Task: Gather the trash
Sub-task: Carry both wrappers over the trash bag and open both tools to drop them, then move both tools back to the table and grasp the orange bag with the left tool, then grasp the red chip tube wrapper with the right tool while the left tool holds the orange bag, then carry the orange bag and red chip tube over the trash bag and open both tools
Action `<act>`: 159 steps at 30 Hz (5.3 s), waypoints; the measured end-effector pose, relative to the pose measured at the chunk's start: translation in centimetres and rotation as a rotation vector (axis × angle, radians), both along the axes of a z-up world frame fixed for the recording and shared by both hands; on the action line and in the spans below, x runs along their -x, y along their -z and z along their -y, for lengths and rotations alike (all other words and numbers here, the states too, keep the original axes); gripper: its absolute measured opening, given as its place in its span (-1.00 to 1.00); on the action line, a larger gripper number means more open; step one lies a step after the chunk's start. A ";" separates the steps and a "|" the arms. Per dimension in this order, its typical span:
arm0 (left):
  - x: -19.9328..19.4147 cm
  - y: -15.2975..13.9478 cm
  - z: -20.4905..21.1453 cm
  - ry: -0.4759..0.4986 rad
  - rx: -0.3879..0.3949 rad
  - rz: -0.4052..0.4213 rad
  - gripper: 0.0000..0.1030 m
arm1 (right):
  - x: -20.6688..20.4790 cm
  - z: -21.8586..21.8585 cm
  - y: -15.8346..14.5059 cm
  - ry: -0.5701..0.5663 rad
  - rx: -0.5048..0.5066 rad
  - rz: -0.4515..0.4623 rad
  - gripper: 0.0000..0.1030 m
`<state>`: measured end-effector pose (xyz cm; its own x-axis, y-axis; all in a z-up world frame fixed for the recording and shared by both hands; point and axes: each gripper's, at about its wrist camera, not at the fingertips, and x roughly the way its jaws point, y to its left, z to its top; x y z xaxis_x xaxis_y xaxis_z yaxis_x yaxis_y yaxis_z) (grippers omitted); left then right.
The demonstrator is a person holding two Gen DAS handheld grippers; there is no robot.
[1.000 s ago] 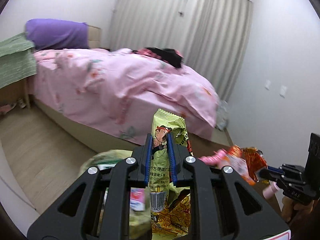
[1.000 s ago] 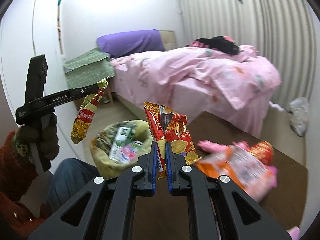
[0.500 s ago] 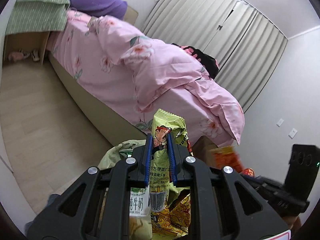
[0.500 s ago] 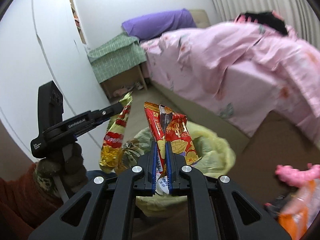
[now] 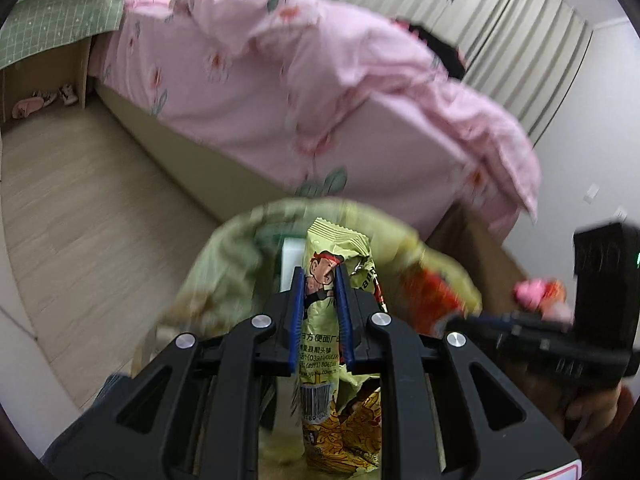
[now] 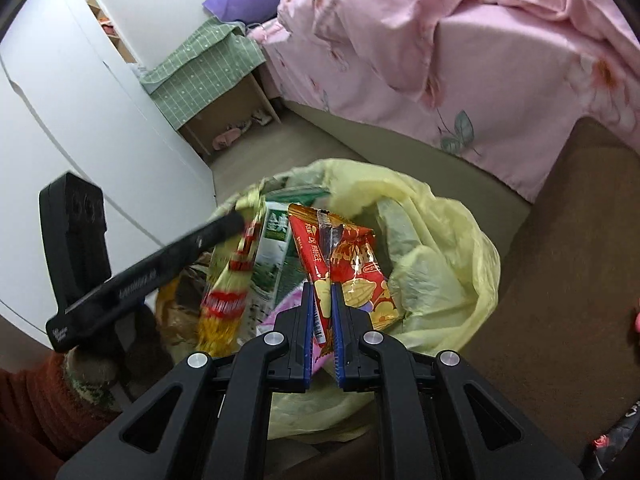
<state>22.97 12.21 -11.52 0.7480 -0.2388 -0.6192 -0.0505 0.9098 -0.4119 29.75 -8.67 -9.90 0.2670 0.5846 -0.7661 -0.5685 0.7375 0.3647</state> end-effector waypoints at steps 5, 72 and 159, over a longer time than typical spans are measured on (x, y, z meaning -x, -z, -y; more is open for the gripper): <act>0.4 0.9 1.0 0.068 -0.062 -0.055 -0.74 | -0.4 -0.1 0.7 -0.011 0.008 -0.008 -0.81; -0.5 -6.9 29.0 0.544 -0.125 -0.050 -0.67 | 21.4 30.8 -4.5 0.635 0.279 0.241 0.29; 12.7 -14.6 3.3 0.043 -0.172 0.123 -0.60 | 19.9 13.8 -13.5 0.189 0.084 0.463 -0.40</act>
